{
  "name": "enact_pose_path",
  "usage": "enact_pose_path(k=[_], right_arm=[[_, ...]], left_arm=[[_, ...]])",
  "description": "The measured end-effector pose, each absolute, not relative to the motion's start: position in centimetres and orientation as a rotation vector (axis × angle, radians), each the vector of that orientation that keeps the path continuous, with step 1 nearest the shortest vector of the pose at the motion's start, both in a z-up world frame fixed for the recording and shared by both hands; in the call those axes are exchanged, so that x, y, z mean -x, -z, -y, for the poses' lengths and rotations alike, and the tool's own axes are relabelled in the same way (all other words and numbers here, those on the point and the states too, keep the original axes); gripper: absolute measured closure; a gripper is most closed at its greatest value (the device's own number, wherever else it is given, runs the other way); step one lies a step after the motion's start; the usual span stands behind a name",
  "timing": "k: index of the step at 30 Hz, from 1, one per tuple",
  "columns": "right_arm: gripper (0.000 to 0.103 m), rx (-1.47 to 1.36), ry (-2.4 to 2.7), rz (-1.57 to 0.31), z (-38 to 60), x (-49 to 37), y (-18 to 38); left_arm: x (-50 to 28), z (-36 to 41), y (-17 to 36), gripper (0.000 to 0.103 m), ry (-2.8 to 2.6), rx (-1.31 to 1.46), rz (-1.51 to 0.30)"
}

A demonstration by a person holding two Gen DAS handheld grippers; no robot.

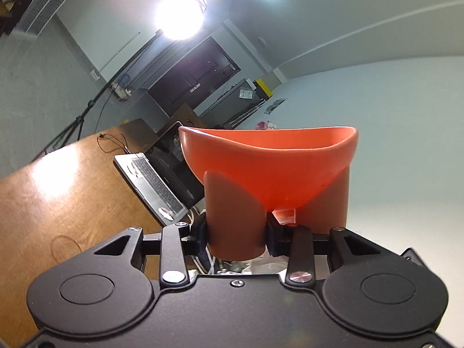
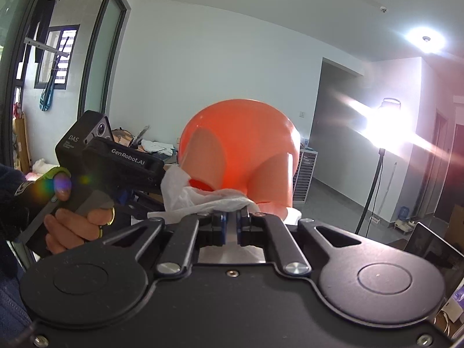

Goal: Clean bowl
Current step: 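Turn the bowl upside down with the left tool while the right tool wipes its feet, then turn the bowl upright with the left tool while the right tool wipes its rim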

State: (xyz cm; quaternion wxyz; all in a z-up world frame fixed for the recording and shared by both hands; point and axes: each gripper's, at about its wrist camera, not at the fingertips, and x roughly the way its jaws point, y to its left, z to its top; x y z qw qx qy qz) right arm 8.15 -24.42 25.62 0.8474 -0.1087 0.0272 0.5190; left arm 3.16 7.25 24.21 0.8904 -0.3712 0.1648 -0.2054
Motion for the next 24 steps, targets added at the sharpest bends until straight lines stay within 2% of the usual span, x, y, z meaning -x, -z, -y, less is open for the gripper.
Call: enact_pose_path(k=[10,15,24], right_arm=[[0.097,0.216,-1.089,-0.054,25.0,-7.6,-26.6],[0.097,0.266,-1.146,-0.072,24.7,-6.6,-26.0],[0.097,0.368,-1.180,-0.087,21.1,-5.0,-24.0]], left_arm=[[-1.2,-4.7,-24.7,0.066,0.346,0.437,-0.382],[0.2,-0.4,-24.9,0.066,0.214,0.015,-0.338],[3.5,5.9,-23.1,0.066,0.129,-0.385,-0.229]])
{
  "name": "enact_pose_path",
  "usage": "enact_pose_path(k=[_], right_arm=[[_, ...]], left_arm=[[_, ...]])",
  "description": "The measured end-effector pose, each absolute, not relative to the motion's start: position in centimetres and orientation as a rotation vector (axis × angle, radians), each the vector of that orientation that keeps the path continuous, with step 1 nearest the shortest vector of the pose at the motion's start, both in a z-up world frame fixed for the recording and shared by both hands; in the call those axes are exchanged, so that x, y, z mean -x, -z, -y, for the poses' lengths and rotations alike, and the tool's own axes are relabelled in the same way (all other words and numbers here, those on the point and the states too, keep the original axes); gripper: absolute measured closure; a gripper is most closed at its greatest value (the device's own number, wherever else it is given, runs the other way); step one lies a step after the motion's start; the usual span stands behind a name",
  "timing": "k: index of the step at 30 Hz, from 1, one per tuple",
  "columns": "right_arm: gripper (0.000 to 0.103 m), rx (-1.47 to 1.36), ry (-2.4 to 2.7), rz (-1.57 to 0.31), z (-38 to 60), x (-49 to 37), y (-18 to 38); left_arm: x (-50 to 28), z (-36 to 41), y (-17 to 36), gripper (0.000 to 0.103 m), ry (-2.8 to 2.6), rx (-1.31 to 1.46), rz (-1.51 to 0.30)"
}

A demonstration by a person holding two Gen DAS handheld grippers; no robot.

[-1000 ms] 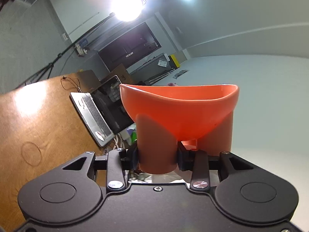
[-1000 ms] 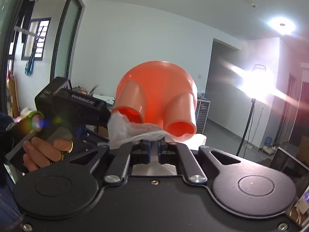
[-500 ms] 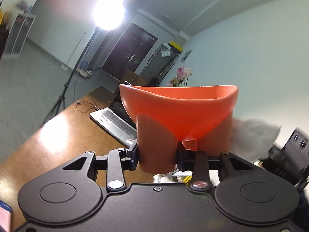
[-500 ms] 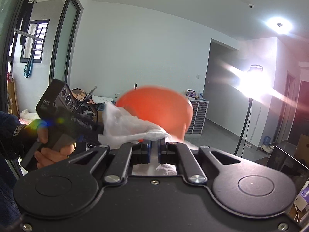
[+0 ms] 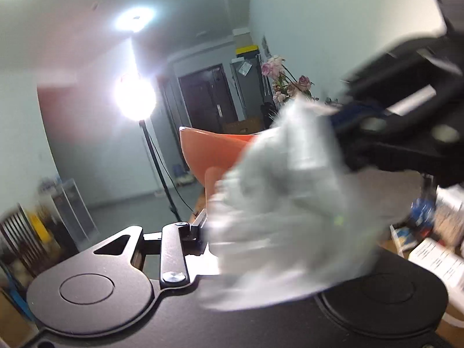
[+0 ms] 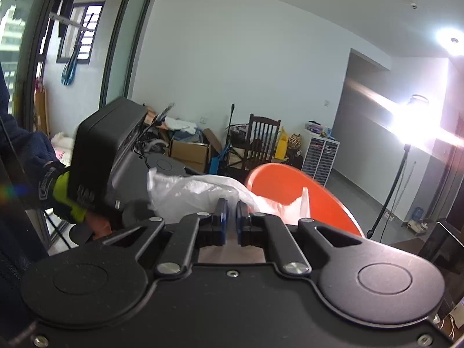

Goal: Clean bowl
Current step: 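Turn the bowl upright with the left tool while the right tool wipes its rim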

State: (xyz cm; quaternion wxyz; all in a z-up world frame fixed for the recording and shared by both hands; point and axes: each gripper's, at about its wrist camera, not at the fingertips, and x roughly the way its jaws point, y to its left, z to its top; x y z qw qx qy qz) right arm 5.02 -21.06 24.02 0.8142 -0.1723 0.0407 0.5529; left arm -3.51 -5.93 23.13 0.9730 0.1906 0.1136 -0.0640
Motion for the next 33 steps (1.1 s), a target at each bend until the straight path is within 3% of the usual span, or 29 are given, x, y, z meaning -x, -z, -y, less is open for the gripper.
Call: enact_pose_path(k=[14,33], right_arm=[[0.097,0.390,-1.063,-0.044,20.6,-7.2,-25.9],[0.097,0.418,-0.891,-0.315,29.6,-10.7,-18.8]], left_arm=[[6.2,10.1,-16.7,0.066,0.133,-0.786,-0.059],[3.4,7.8,-15.7,0.066,0.166,-0.600,-0.132]])
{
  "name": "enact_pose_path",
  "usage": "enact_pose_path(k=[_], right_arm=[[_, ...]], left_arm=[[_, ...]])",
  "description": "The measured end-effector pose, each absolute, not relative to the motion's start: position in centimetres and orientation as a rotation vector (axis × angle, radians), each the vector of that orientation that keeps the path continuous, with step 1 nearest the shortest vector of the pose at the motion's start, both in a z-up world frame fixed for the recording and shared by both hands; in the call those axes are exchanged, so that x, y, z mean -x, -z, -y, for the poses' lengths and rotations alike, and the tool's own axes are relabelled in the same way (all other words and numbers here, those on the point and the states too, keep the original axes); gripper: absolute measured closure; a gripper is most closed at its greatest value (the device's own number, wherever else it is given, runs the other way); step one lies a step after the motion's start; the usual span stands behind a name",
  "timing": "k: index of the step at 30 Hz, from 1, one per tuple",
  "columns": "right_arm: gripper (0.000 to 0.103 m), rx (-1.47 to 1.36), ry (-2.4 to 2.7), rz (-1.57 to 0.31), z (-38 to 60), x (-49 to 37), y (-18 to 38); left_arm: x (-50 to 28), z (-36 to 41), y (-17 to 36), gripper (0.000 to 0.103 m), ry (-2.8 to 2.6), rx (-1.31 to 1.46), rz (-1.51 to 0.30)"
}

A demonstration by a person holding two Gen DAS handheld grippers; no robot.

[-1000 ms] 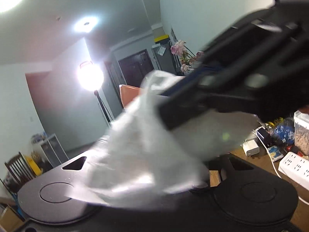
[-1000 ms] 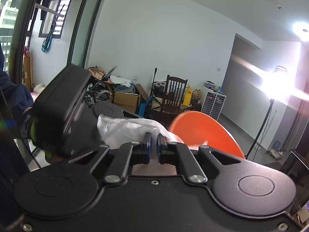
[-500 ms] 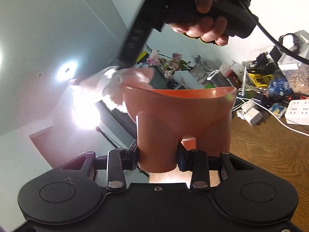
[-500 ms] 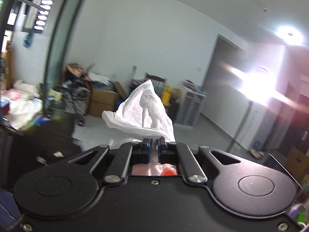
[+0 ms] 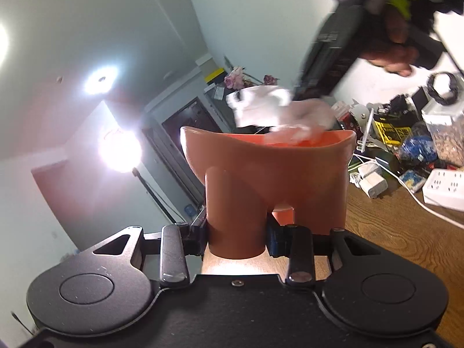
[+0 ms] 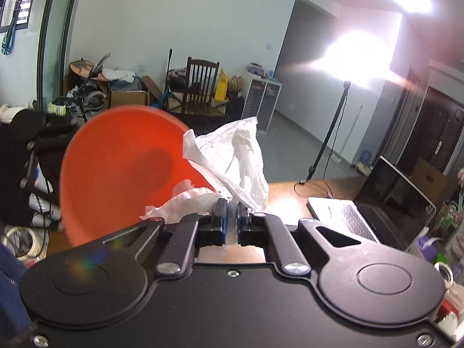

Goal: Clean bowl
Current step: 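Turn the bowl upright with the left tool while the right tool wipes its rim, then lower the bowl onto the table and open the left tool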

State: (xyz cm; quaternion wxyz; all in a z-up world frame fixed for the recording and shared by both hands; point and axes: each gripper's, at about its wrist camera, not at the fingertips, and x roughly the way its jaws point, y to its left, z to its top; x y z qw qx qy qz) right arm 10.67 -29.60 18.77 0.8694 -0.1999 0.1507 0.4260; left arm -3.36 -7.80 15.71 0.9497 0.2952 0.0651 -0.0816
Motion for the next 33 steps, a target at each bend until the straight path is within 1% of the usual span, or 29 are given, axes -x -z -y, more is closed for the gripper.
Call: enact_pose_path(k=[6,8,12,18,24,31,33], right_arm=[[0.096,0.431,-0.929,-0.363,30.2,-8.6,-18.0],[0.096,0.452,-0.963,-0.385,28.8,-7.5,-17.7],[0.096,0.474,-0.979,-0.392,27.2,-6.8,-17.7],[0.096,0.477,-0.977,-0.413,27.3,-6.6,-17.5],[0.096,0.448,-0.955,-0.430,27.7,-7.2,-17.6],[0.096,0.436,-0.957,-0.452,27.3,-7.7,-16.5],[0.096,0.436,-0.963,-0.465,27.2,-7.8,-15.9]], left_arm=[[1.6,7.6,-14.3,0.066,0.198,-0.520,-0.204],[0.7,7.7,-13.4,0.066,0.208,-0.470,-0.241],[-2.5,7.1,-10.1,0.066,0.213,-0.252,-0.378],[-7.0,6.4,-5.3,0.066,0.125,-0.086,-0.476],[-10.2,6.0,-2.2,0.066,0.055,-0.091,-0.578],[-10.8,4.8,0.5,0.065,0.020,-0.053,-0.684],[-10.4,4.6,0.9,0.065,0.022,-0.039,-0.685]])
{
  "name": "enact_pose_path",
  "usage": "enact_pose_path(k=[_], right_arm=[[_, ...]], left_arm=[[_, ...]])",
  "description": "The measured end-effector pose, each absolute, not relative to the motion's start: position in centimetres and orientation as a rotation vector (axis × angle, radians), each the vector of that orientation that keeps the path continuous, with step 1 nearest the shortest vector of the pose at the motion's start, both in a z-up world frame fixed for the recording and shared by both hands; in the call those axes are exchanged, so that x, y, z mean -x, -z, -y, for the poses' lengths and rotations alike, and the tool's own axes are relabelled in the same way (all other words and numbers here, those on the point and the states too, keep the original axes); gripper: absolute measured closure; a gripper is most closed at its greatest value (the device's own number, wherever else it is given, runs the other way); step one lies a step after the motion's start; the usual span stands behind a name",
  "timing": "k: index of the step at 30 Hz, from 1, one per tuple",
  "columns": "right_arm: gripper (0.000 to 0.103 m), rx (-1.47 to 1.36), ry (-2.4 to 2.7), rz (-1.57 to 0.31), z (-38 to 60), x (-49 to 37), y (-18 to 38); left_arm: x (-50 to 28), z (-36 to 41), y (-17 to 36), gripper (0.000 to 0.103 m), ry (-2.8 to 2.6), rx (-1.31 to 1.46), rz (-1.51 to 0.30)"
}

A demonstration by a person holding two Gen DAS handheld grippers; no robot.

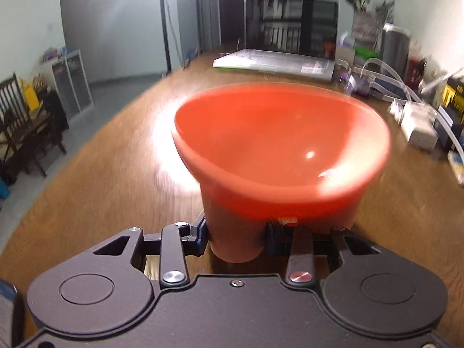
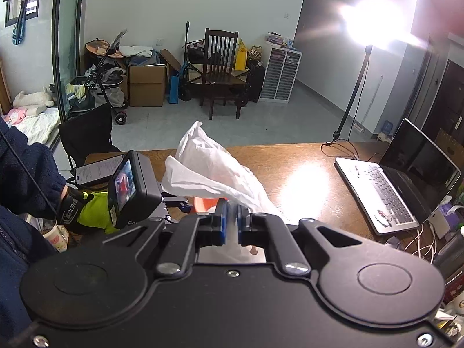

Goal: Clean bowl
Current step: 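Lower the bowl onto the table and open the left tool, then drop the tissue on the table by opening the right tool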

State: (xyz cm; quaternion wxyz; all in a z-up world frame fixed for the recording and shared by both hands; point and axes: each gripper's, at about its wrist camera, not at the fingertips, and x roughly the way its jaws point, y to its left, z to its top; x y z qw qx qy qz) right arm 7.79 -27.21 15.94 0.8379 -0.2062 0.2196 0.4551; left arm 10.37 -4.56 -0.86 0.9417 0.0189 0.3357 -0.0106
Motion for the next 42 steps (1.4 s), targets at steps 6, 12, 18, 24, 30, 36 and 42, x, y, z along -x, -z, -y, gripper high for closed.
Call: enact_pose_path(k=[6,12,18,24,30,36,42], right_arm=[[0.096,0.440,-0.967,-0.475,27.1,-7.4,-15.6],[0.096,0.455,-0.927,-0.457,27.4,-8.3,-16.9],[0.096,0.487,-0.876,-0.473,27.1,-11.3,-16.3],[0.096,0.493,-0.790,-0.650,25.4,-18.7,-10.5],[0.096,0.569,-0.723,-0.875,23.1,-25.1,-2.3],[0.093,0.586,-0.717,-0.957,21.6,-27.5,1.2],[0.027,0.574,-0.706,-1.021,21.0,-27.6,2.0]], left_arm=[[-9.9,3.8,0.4,0.064,0.022,-0.037,-0.675],[-5.8,3.3,-0.4,0.039,-0.016,-0.056,-0.613],[-1.7,2.9,-1.1,0.022,0.024,-0.020,-0.627],[-0.1,2.7,-0.6,0.015,-0.003,0.010,-0.683],[0.1,1.5,-0.3,0.010,-0.042,0.022,-0.697],[0.0,2.1,-0.2,0.000,-0.034,-0.006,-0.702],[0.0,2.3,-0.2,0.000,-0.033,-0.005,-0.701]])
